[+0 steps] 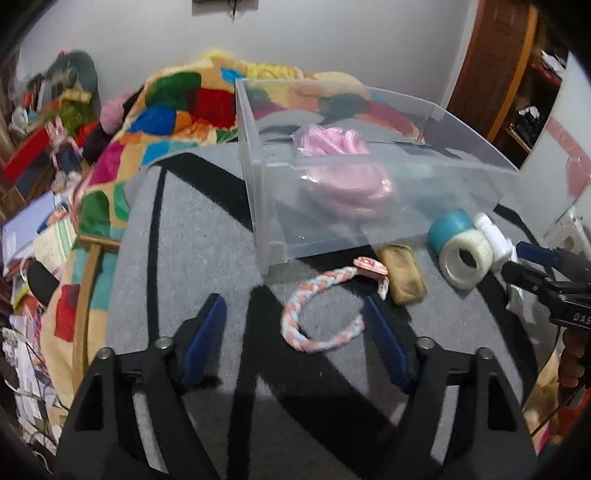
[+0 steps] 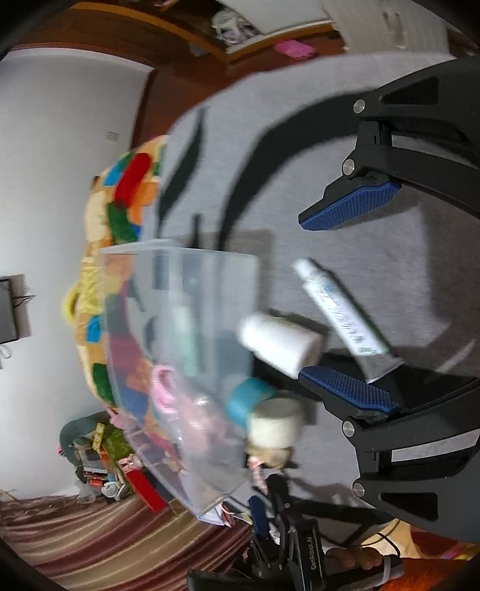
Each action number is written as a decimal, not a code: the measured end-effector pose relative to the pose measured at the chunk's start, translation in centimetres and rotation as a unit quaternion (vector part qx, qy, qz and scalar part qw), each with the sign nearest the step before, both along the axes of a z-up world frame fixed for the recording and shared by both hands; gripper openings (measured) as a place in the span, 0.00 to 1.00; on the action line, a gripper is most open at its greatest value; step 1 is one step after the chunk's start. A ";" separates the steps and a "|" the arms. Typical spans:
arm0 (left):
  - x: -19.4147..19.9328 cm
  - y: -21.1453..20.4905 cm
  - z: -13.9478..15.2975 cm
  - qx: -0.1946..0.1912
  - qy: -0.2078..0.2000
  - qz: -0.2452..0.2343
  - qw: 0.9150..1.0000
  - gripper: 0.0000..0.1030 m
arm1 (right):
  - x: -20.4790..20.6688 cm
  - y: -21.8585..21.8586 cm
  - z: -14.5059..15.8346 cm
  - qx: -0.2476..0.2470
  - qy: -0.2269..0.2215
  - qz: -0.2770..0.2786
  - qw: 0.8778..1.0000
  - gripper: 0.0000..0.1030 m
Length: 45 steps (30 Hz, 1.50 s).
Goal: Organize objects
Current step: 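Grasp the white ointment tube with the right tool while the left tool grasps the braided bracelet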
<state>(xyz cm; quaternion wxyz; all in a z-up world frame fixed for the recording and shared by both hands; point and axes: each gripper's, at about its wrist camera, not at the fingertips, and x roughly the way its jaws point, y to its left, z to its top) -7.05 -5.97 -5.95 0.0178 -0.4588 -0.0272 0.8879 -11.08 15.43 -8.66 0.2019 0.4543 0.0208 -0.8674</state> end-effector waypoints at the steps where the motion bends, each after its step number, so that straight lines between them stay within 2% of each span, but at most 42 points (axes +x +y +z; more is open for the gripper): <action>1: 0.5 0.2 0.0 -0.004 0.006 -0.006 1.000 0.58 | 0.1 0.0 -0.5 0.001 -0.006 0.001 1.000 0.71; 4: 1.5 0.3 0.1 -0.012 0.012 -0.017 1.000 0.40 | 1.0 -0.5 -0.9 0.028 0.013 0.006 0.999 0.64; 5: 1.9 0.2 0.1 -0.016 0.012 -0.018 1.000 0.32 | 1.3 -0.5 -0.8 0.033 0.018 0.010 0.999 0.58; 12: 4.0 -1.3 1.1 -0.011 -0.001 -0.024 1.000 0.31 | 2.5 0.8 -0.4 0.049 0.032 0.026 0.998 0.22; 14: 4.2 -1.1 1.9 0.005 0.008 -0.029 1.000 0.31 | 2.7 1.3 -0.4 0.048 0.032 0.027 0.998 0.17; 18: 3.5 0.7 2.7 0.000 0.024 -0.048 0.999 0.31 | 2.9 2.2 -0.3 0.039 0.027 0.024 0.999 0.16; 21: 1.8 1.9 2.5 0.008 0.018 -0.053 0.998 0.31 | 3.0 2.4 -0.1 0.035 0.026 0.028 0.999 0.16; 25: -0.9 2.0 1.5 0.042 -0.009 -0.038 0.998 0.31 | 2.9 2.2 0.3 0.025 0.021 0.037 0.999 0.17; 28: -1.8 1.9 1.1 0.067 -0.016 -0.025 0.997 0.31 | 2.7 1.7 0.6 0.035 0.032 0.039 0.998 0.18; 33: -2.5 2.3 0.6 0.067 -0.017 -0.012 0.998 0.31 | 1.6 1.0 0.2 0.037 0.028 0.038 0.998 0.18; 34: -2.5 2.2 0.6 0.070 -0.015 -0.009 0.997 0.30 | 1.4 1.0 -0.1 0.038 0.024 0.036 0.998 0.18; 36: -2.2 2.0 0.5 0.076 -0.011 -0.003 0.997 0.22 | 1.0 1.0 -0.5 0.035 0.022 0.030 0.999 0.18; 37: -2.0 2.0 0.5 0.074 -0.008 -0.001 0.997 0.14 | 1.1 0.9 -0.5 0.035 0.028 0.029 0.999 0.18; 38: -1.7 1.9 0.4 0.073 -0.009 -0.001 0.997 0.12 | 1.3 0.9 -0.5 0.038 0.031 0.030 0.998 0.18; 40: -1.4 1.8 0.1 0.076 -0.008 -0.002 0.997 0.10 | 1.7 0.8 -0.5 0.042 0.037 0.031 0.998 0.18; 42: -0.7 1.7 0.2 0.068 -0.003 -0.002 0.998 0.10 | 2.0 0.9 -0.5 0.042 0.040 0.032 0.998 0.15; 45: 0.2 1.6 0.4 0.055 0.000 -0.003 0.998 0.09 | 2.5 1.2 -0.4 0.031 0.038 0.032 0.998 0.15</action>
